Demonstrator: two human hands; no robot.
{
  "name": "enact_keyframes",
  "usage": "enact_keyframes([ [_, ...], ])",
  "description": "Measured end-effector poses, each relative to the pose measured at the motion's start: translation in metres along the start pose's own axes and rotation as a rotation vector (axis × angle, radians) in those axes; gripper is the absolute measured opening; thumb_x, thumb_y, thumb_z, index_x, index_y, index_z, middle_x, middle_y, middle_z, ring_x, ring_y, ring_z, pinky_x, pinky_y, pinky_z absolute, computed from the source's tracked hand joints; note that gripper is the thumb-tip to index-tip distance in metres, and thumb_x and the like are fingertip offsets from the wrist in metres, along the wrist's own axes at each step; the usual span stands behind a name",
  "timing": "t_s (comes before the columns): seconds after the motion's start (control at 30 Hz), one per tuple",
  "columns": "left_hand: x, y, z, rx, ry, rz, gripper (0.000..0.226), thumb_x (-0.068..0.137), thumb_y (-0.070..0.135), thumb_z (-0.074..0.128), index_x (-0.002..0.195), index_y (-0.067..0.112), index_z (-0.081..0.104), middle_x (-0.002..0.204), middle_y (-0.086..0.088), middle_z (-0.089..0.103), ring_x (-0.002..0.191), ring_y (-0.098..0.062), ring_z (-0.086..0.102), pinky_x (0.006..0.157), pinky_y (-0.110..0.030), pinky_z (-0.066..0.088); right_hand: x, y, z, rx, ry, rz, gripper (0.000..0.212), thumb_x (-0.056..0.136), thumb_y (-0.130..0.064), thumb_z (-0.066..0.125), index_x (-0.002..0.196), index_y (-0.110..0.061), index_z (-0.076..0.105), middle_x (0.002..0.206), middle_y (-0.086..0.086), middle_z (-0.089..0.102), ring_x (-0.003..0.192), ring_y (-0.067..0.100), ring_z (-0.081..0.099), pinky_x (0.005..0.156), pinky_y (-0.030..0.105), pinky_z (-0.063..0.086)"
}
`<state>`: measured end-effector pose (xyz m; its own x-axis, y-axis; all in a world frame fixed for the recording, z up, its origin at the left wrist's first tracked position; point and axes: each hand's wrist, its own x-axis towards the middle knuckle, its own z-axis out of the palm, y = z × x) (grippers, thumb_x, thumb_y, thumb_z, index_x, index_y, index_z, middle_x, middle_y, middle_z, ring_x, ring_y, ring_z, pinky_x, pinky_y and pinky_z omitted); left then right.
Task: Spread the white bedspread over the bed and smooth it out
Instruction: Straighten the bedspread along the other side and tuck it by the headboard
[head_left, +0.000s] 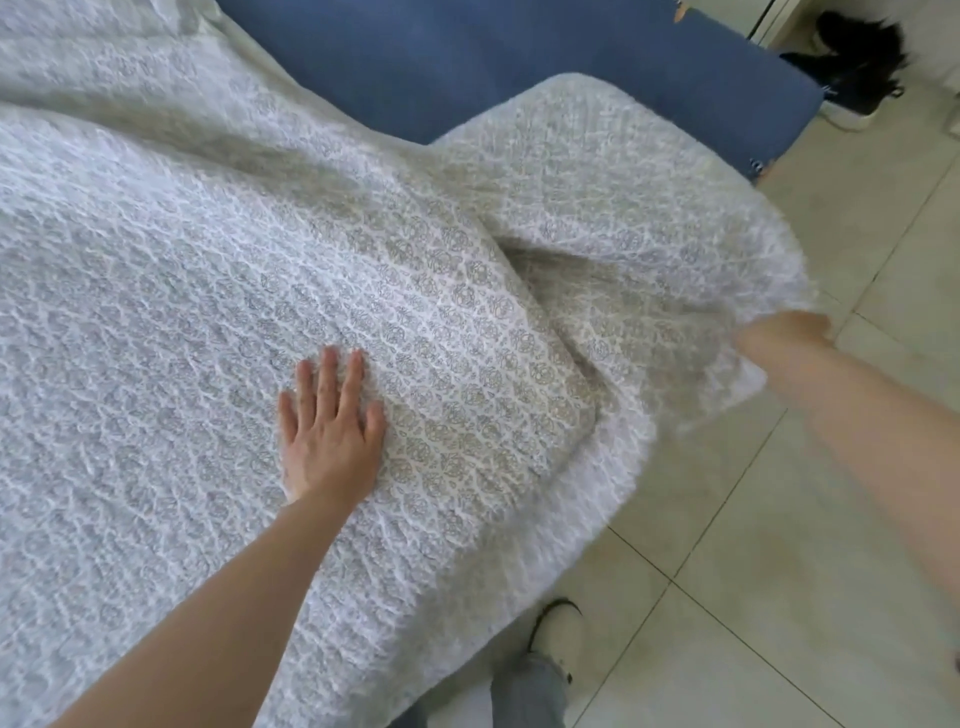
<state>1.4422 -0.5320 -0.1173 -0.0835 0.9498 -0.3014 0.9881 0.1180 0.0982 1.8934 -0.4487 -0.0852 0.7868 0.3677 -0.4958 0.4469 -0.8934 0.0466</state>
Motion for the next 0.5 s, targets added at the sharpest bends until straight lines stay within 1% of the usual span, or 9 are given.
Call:
enact_keyframes([
  [0.07, -0.001, 0.000, 0.000, 0.008, 0.011, 0.003, 0.060, 0.098, 0.055, -0.005, 0.149, 0.038, -0.030, 0.159, 0.008, -0.035, 0.147, -0.015, -0.031, 0.124, -0.046, -0.008, -0.061, -0.028, -0.009, 0.137, 0.088, -0.180, 0.090, 0.091, -0.025, 0.062, 0.156, -0.007, 0.002, 0.159, 0.021, 0.015, 0.142, 0.042, 0.027, 0.114, 0.049, 0.029],
  [0.17, -0.001, 0.001, 0.000, 0.003, 0.020, 0.003, 0.062, 0.095, 0.056, -0.006, 0.151, 0.039, -0.028, 0.160, 0.007, -0.032, 0.148, -0.015, -0.029, 0.124, -0.045, -0.008, -0.102, -0.069, -0.012, 0.180, 0.341, -0.765, 0.072, 0.094, -0.016, 0.057, 0.153, -0.008, 0.019, 0.151, 0.017, 0.032, 0.138, 0.037, 0.033, 0.113, 0.048, 0.032],
  [0.23, -0.001, 0.001, 0.001, -0.004, 0.025, 0.000, 0.062, 0.095, 0.056, -0.005, 0.151, 0.039, -0.026, 0.161, 0.008, -0.030, 0.148, -0.014, -0.029, 0.124, -0.045, -0.007, -0.114, -0.102, -0.006, 0.081, 0.364, -0.975, 0.071, 0.096, -0.030, 0.056, 0.154, -0.013, 0.019, 0.155, 0.012, 0.030, 0.140, 0.037, 0.029, 0.114, 0.050, 0.028],
  [0.3, -0.002, 0.002, 0.001, -0.012, 0.038, 0.000, 0.062, 0.096, 0.056, -0.003, 0.152, 0.039, -0.024, 0.162, 0.008, -0.029, 0.148, -0.013, -0.028, 0.124, -0.045, -0.008, -0.129, -0.135, -0.006, -0.031, 0.337, -1.107, 0.081, 0.091, -0.043, 0.059, 0.155, -0.020, 0.015, 0.159, 0.006, 0.025, 0.143, 0.037, 0.024, 0.114, 0.053, 0.025],
  [0.37, -0.001, 0.001, 0.002, -0.008, 0.045, 0.003, 0.062, 0.097, 0.055, -0.001, 0.152, 0.039, -0.024, 0.162, 0.008, -0.029, 0.148, -0.013, -0.028, 0.124, -0.045, -0.008, -0.135, -0.161, 0.000, -0.153, 0.267, -1.206, 0.083, 0.089, -0.042, 0.062, 0.154, -0.024, 0.015, 0.156, 0.006, 0.031, 0.139, 0.037, 0.030, 0.111, 0.055, 0.028],
  [0.4, 0.000, 0.001, 0.003, -0.006, 0.045, 0.006, 0.062, 0.097, 0.055, 0.000, 0.152, 0.039, -0.024, 0.162, 0.008, -0.028, 0.148, -0.014, -0.028, 0.124, -0.045, -0.008, -0.138, -0.170, 0.006, -0.221, 0.210, -1.243, 0.075, 0.091, -0.034, 0.062, 0.152, -0.023, 0.021, 0.147, 0.008, 0.042, 0.130, 0.036, 0.042, 0.105, 0.054, 0.035],
  [0.43, 0.000, 0.001, 0.003, 0.000, 0.045, 0.007, 0.062, 0.098, 0.055, 0.001, 0.152, 0.039, -0.024, 0.162, 0.008, -0.028, 0.148, -0.014, -0.028, 0.124, -0.045, -0.008, -0.140, -0.176, 0.010, -0.279, 0.169, -1.272, 0.060, 0.093, -0.023, 0.059, 0.146, -0.020, 0.031, 0.127, 0.009, 0.055, 0.112, 0.033, 0.054, 0.095, 0.050, 0.043],
  [0.47, 0.000, 0.000, 0.003, 0.006, 0.045, 0.004, 0.062, 0.098, 0.055, 0.002, 0.152, 0.039, -0.024, 0.162, 0.008, -0.028, 0.148, -0.014, -0.028, 0.124, -0.045, -0.008, -0.142, -0.178, 0.013, -0.328, 0.166, -1.295, 0.042, 0.095, -0.012, 0.053, 0.135, -0.016, 0.041, 0.103, 0.008, 0.059, 0.090, 0.029, 0.058, 0.081, 0.044, 0.048],
  [0.5, 0.000, 0.000, 0.003, 0.010, 0.046, 0.009, 0.062, 0.098, 0.054, 0.003, 0.152, 0.039, -0.024, 0.162, 0.008, -0.028, 0.148, -0.013, -0.028, 0.124, -0.046, -0.007, -0.139, -0.175, 0.011, -0.366, 0.201, -1.293, 0.030, 0.095, -0.004, 0.046, 0.123, -0.011, 0.047, 0.084, 0.006, 0.054, 0.073, 0.025, 0.053, 0.068, 0.038, 0.046],
])
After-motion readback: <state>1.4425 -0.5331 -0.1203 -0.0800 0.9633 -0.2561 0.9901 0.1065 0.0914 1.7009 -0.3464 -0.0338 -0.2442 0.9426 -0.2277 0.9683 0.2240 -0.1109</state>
